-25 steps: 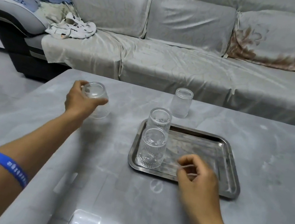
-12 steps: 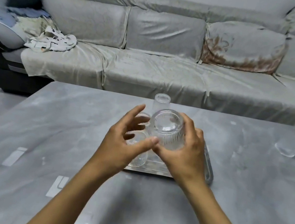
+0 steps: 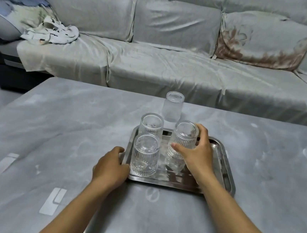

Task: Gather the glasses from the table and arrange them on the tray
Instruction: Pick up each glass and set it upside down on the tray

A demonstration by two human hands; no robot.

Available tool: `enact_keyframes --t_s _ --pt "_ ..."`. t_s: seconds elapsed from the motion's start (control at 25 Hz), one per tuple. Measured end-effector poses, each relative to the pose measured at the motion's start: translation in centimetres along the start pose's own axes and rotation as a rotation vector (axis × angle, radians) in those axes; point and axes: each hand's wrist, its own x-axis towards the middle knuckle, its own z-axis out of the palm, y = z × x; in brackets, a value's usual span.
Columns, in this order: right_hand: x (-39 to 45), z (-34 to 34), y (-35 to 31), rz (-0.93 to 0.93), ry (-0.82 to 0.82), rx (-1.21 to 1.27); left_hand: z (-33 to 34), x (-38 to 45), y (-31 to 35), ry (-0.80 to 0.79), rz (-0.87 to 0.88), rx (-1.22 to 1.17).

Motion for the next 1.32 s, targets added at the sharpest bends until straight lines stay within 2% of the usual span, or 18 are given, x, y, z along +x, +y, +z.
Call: enact_keyframes --t_s 0.48,0.56,0.6,0.68,0.76,0.8,0.88,0.92,1.08,1.2,1.32 --pt "1.1 1.7 1.0 0.103 -0.153 -0.050 0.5 0.8 0.0 -0.040 0.031 -0.078" --pt "-0.5 0.1 1.1 0.160 -0.140 -0.030 0.1 0.4 0.4 -0.008 0.046 -0.097" --pt "-1.8 -1.0 1.3 0.161 -0.119 -0.039 -0.2 0.1 0.6 0.058 0.060 -0.056" --pt "-4.9 -4.3 1.9 0.140 -0.079 -0.094 -0.7 -1.1 1.5 0.257 0.162 0.040" --pt "-7.6 -8.2 2.7 0.113 0.001 -0.125 -0.6 -3.3 3.6 0.408 0.400 -0.019" --pt "-8.7 -10.6 3.2 0.099 0.074 -0.142 0.0 -4.9 4.9 0.420 0.539 -0.048" --pt "-10.2 -15.6 4.2 0.054 0.261 -0.177 2.2 -8.5 7.2 0.359 0.768 -0.034" --pt "-10.7 -17.9 4.7 0.039 0.362 -0.187 3.5 -10.2 8.1 0.296 0.827 -0.027" --pt "-11.1 -24.8 8.0 0.232 0.733 -0.038 8.2 -13.8 9.5 -0.047 0.814 0.026" --pt "-10.2 -28.3 11.7 0.393 0.852 0.071 11.0 -13.2 9.2 -0.242 0.811 0.192" --pt "-7.8 -30.3 14.6 0.473 0.850 0.060 12.2 -11.8 8.8 -0.303 0.861 0.328"
